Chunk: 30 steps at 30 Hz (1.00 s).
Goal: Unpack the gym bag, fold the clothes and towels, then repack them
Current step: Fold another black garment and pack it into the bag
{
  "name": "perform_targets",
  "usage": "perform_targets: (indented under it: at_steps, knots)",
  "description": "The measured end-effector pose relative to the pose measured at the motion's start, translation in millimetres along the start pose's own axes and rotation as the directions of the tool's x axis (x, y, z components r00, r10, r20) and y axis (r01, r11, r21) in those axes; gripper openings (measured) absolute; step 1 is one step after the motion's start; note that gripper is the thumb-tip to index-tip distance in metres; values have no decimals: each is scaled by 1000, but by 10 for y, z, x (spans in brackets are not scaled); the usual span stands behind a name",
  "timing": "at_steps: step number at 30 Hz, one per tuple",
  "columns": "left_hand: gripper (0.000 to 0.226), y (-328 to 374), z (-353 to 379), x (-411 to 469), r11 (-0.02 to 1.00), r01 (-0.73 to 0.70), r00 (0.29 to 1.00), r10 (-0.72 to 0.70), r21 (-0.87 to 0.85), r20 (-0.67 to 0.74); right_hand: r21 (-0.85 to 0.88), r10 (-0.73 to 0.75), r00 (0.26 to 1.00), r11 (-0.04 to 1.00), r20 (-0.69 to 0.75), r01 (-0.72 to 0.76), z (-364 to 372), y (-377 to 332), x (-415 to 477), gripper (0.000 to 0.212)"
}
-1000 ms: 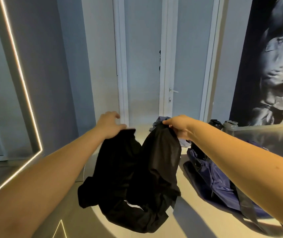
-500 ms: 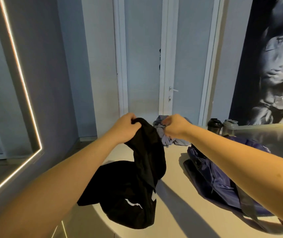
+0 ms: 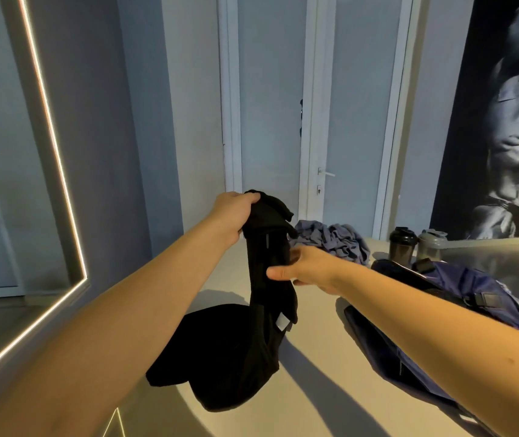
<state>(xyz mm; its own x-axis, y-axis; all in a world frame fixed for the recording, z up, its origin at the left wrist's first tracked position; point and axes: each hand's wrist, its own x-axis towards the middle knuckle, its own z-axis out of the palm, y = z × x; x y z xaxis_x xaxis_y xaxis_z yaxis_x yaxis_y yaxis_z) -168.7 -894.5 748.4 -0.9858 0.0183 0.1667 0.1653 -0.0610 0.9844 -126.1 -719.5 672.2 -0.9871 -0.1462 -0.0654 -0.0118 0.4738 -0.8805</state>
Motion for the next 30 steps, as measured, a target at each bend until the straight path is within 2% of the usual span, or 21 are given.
perform_targets:
  at_steps: [3,5,6,9,10,12,14,15,17,19,20,22,24,26,28,30]
  knots:
    - [27,102,10,14,990,-18,999,22,-142,30,2,88,993,996,81,-88,159,201,-15,79]
    - [26,176,21,14,982,-40,998,49,-185,42,13,135,989,991,59,-136,310,343,-25,69]
    - [20,211,25,8,981,-55,997,65,-188,44,-4,147,989,989,16,-147,369,416,-2,60]
    - [9,295,-10,21,981,-107,994,111,-162,19,-66,146,988,987,-56,-150,445,514,18,11]
    - [11,316,-37,34,981,-123,992,125,-149,3,-25,146,988,989,-47,-148,424,511,18,8]
    - [19,343,-116,78,983,-145,989,143,-115,-25,178,161,987,971,3,-159,331,434,-18,5]
    - [28,338,-211,144,985,-149,988,145,-85,-55,378,151,988,913,43,-156,160,357,-35,14]
    - [30,332,-255,167,986,-140,989,135,-88,-67,406,137,990,903,42,-142,78,320,-45,20]
    - [30,306,-304,190,985,-103,993,94,-135,-73,288,131,991,948,21,-132,14,290,-59,40]
    - [29,277,-265,187,980,-69,997,60,-184,-56,72,175,980,981,90,-182,128,286,-106,66]
    - [28,272,-214,169,978,-61,997,53,-201,-47,23,208,969,977,132,-213,257,295,-114,79]
    - [25,269,-85,134,971,-58,998,55,-230,-20,65,245,955,964,166,-259,572,314,-110,97]
    - [26,290,21,105,967,-62,998,66,-247,7,190,254,963,945,91,-267,863,355,-42,89]
    - [28,326,51,95,967,-85,996,91,-239,14,305,262,962,925,-80,-226,1044,444,82,62]
    - [28,367,-12,102,970,-118,993,120,-212,0,266,260,946,942,-195,-204,1028,480,131,33]
    - [26,362,-209,136,975,-153,987,143,-162,-69,169,237,944,965,-228,-201,818,478,119,18]
